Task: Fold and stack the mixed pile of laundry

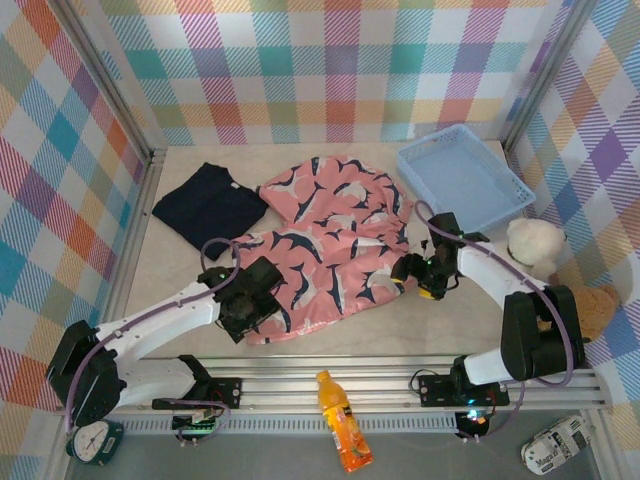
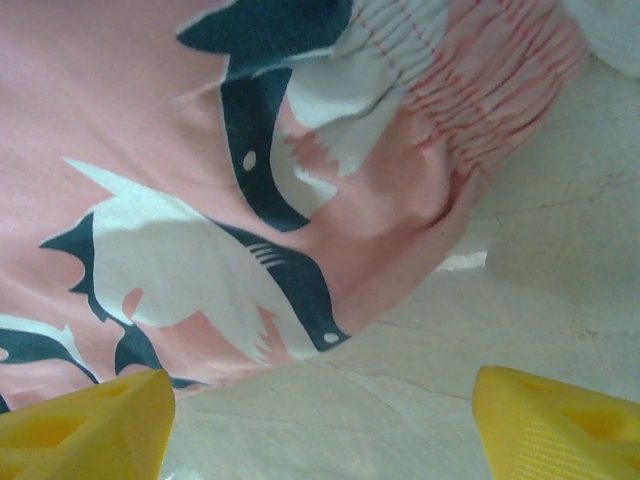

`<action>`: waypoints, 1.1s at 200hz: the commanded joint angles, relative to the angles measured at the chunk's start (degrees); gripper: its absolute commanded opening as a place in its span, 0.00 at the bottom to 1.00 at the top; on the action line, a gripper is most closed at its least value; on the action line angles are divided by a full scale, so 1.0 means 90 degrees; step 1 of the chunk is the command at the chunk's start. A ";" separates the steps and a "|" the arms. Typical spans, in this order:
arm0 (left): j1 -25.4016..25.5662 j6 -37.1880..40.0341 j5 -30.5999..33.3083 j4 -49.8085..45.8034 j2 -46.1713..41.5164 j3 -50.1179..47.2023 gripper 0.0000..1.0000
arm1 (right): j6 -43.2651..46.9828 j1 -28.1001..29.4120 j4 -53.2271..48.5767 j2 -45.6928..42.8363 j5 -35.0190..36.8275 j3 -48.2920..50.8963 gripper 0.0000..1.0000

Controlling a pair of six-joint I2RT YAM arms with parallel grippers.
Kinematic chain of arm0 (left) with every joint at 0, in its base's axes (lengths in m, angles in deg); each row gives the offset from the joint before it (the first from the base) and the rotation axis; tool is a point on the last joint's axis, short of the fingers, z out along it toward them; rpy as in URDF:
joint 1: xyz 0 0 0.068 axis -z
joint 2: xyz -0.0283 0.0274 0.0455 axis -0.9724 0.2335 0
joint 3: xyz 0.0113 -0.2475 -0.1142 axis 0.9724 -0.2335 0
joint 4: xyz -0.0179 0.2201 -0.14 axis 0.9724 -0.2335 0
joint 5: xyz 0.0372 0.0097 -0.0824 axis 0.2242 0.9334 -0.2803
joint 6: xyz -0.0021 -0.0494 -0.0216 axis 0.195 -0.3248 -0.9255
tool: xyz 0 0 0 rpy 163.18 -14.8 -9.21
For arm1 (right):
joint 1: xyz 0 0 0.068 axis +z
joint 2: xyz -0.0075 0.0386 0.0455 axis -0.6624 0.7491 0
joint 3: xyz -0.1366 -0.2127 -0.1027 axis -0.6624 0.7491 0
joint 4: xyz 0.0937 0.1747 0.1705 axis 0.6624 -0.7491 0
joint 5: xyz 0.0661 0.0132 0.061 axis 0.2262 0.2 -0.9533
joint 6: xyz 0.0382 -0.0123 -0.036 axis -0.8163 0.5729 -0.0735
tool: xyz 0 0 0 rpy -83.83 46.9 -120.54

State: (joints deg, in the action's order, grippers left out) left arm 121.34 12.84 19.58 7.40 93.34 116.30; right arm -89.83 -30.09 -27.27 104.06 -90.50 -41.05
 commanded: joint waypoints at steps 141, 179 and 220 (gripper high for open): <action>0.0384 -0.1353 0.1031 0.1366 0.1297 -0.0293 0.00 | -0.0260 -0.0026 0.0879 0.0627 0.0432 0.0024 0.05; 0.0427 -0.1089 0.1477 -0.0174 0.0460 0.0059 0.00 | 0.0179 0.0010 -0.0100 -0.0334 0.0245 0.0455 0.02; 0.0515 -0.1082 0.2250 -0.1389 -0.1034 0.0545 0.00 | -0.0141 0.0333 -0.0887 -0.1461 -0.0522 0.1007 0.00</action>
State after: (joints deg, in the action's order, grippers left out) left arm 124.94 2.33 33.02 5.13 89.50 116.94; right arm -89.54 -29.50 -28.04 94.94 -89.21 -33.66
